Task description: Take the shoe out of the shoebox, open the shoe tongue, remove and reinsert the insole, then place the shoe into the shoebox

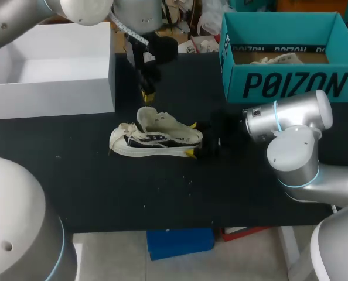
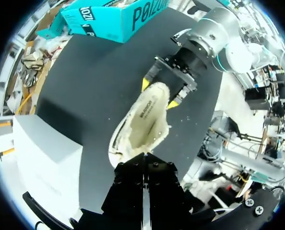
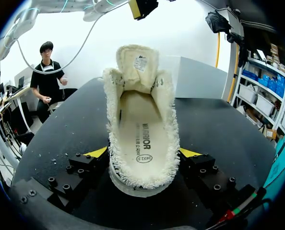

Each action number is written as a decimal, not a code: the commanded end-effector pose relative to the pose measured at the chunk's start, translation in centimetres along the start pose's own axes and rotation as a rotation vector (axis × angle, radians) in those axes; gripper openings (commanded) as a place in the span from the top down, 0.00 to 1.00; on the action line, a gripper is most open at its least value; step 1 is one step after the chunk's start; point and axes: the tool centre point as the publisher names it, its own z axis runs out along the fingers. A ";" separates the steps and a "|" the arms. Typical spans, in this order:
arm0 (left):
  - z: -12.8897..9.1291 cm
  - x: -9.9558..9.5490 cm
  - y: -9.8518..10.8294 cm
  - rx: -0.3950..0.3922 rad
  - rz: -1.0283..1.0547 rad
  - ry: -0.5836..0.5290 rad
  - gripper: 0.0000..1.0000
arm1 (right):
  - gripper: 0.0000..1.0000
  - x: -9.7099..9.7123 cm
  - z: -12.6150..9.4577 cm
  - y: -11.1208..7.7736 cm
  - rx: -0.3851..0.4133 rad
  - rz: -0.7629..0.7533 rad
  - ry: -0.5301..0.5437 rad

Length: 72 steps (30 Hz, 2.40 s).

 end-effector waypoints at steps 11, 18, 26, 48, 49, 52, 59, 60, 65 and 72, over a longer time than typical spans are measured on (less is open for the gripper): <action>0.5 0.3 0.8 0.064 0.118 -0.034 1.00 | 1.00 -0.1 0.4 -0.2 0.004 0.002 -0.001; 2.0 1.3 -0.3 0.199 0.289 -0.039 1.00 | 1.00 -0.1 0.4 -0.2 0.004 0.002 -0.001; 3.3 1.1 -1.3 0.197 0.391 0.019 1.00 | 1.00 -0.1 0.4 -0.2 0.004 0.002 -0.001; 8.6 -0.4 -2.7 0.109 0.419 0.103 1.00 | 1.00 -0.1 0.4 -0.2 0.004 0.002 -0.001; 8.9 -0.4 -2.7 0.102 0.419 0.101 1.00 | 1.00 -0.1 0.4 -0.2 0.004 0.002 -0.001; 9.7 -0.4 -2.9 0.096 0.415 0.110 1.00 | 1.00 -0.1 0.4 -0.2 0.004 0.002 -0.001; 11.4 -0.3 -3.3 0.079 0.410 0.122 1.00 | 1.00 -0.1 0.4 -0.2 0.004 0.002 -0.001; 11.7 -0.3 -3.3 0.078 0.406 0.130 1.00 | 1.00 -0.1 0.4 -0.2 0.004 0.002 -0.001; 13.2 0.2 -3.2 0.071 0.406 0.148 1.00 | 1.00 -0.1 0.4 -0.2 0.004 0.002 -0.001; 14.5 0.7 -3.1 0.037 0.393 0.152 1.00 | 1.00 -0.1 0.4 -0.2 0.004 0.002 -0.001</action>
